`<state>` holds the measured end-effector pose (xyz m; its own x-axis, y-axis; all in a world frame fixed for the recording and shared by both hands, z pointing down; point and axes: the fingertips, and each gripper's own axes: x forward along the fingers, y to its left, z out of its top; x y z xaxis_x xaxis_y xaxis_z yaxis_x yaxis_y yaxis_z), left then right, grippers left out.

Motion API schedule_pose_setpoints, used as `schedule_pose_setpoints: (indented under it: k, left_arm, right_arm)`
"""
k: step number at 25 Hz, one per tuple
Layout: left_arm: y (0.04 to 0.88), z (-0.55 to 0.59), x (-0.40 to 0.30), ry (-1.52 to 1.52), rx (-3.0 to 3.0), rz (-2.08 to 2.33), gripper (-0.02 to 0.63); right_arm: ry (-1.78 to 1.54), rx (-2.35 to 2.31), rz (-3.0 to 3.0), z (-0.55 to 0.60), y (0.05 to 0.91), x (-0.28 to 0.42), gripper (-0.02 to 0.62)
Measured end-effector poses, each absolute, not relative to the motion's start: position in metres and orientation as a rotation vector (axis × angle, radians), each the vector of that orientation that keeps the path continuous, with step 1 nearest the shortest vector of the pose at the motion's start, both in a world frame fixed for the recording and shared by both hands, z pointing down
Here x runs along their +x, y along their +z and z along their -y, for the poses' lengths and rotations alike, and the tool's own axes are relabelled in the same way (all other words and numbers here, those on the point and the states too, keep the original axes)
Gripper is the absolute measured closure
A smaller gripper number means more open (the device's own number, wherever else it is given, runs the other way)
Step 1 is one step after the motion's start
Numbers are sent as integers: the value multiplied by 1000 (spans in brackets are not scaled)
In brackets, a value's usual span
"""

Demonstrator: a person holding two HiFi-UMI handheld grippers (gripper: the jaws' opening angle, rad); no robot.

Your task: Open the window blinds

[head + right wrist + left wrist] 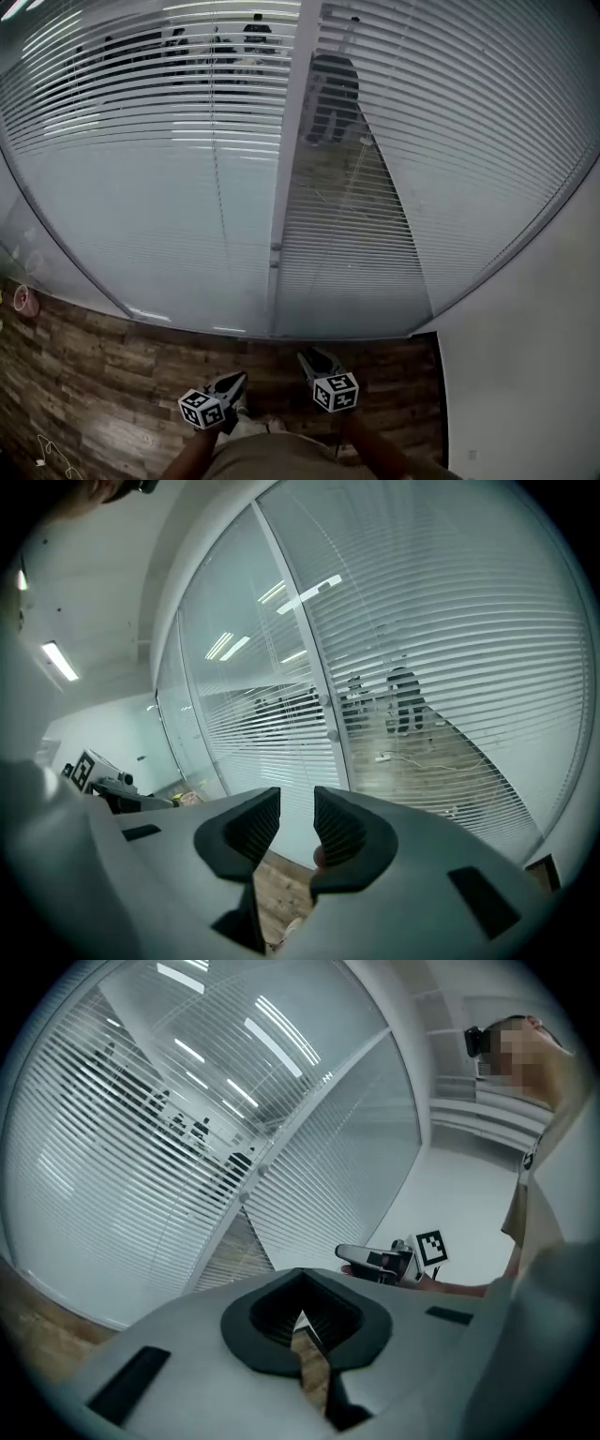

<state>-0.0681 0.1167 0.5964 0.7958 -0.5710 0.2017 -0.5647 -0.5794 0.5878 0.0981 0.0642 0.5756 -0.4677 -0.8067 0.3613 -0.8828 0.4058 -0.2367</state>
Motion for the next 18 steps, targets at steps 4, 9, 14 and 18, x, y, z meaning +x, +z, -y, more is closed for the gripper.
schedule_pose_setpoints:
  k: [4, 9, 14, 18]
  left_arm:
    - [601, -144, -61, -48, 2306, 858, 594]
    - [573, -139, -45, -72, 2348, 878, 594]
    - [584, -145, -39, -63, 2367, 883, 594]
    - [582, -148, -38, 22, 2408, 868, 594]
  right_arm:
    - [574, 1502, 2478, -95, 587, 100, 483]
    - [487, 1463, 2534, -93, 538, 102, 483]
    - [487, 1448, 2543, -103, 550, 99, 483]
    - [531, 1377, 2527, -97, 566, 86, 483]
